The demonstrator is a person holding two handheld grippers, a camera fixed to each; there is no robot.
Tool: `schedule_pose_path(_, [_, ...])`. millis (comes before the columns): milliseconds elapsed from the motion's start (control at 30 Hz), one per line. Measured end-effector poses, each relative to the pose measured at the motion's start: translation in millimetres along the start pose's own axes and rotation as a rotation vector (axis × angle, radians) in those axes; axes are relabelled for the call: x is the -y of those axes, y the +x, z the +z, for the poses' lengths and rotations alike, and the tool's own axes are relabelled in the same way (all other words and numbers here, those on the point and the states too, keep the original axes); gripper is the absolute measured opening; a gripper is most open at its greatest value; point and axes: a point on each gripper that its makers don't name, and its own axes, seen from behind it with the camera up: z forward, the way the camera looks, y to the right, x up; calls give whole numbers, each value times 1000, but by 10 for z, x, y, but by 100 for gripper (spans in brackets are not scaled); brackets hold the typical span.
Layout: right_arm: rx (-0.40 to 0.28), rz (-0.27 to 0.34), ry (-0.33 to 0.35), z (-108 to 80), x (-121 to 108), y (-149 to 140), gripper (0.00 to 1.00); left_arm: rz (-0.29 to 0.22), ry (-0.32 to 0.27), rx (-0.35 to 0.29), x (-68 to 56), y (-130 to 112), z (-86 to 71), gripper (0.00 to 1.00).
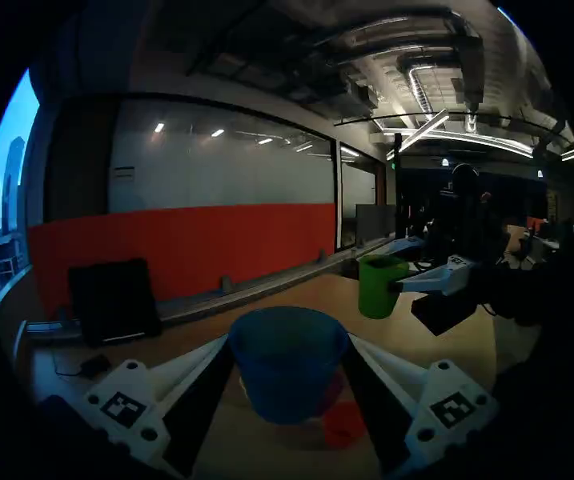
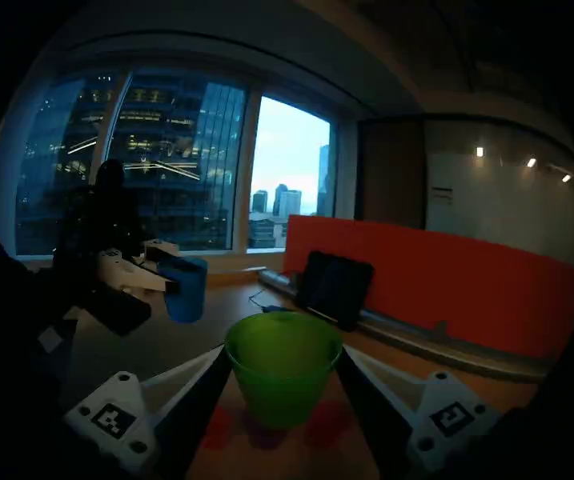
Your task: Pour water
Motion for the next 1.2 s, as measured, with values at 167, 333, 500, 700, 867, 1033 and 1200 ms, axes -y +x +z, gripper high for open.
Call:
schedule_pose_path(167, [-10, -5, -5, 0, 8, 67, 92, 6, 7, -16, 0, 87, -5, 87])
schedule_pose_path(333, [-13, -3, 0, -2, 40, 93, 92, 23, 6, -26, -29, 166, 14, 87])
schedule_pose_path(500, [-16, 0, 7, -7, 70, 119, 92, 45, 15, -41, -33, 266, 34, 87])
schedule_pose_path(700, [-18, 3, 22, 9, 123, 124, 92, 86, 29, -56, -35, 385, 54, 87])
schedule_pose_path(867, [-25, 6, 40, 41, 180, 139, 92, 131, 43, -79, -53, 527, 80, 87])
schedule_pose_path(1033, [-30, 7, 64, 88, 268, 161, 92, 179, 57, -97, -77, 651, 105, 87])
schedule_pose_path(1200, [-32, 2, 86, 140, 359, 162, 92, 233, 72, -111, -105, 755, 112, 87])
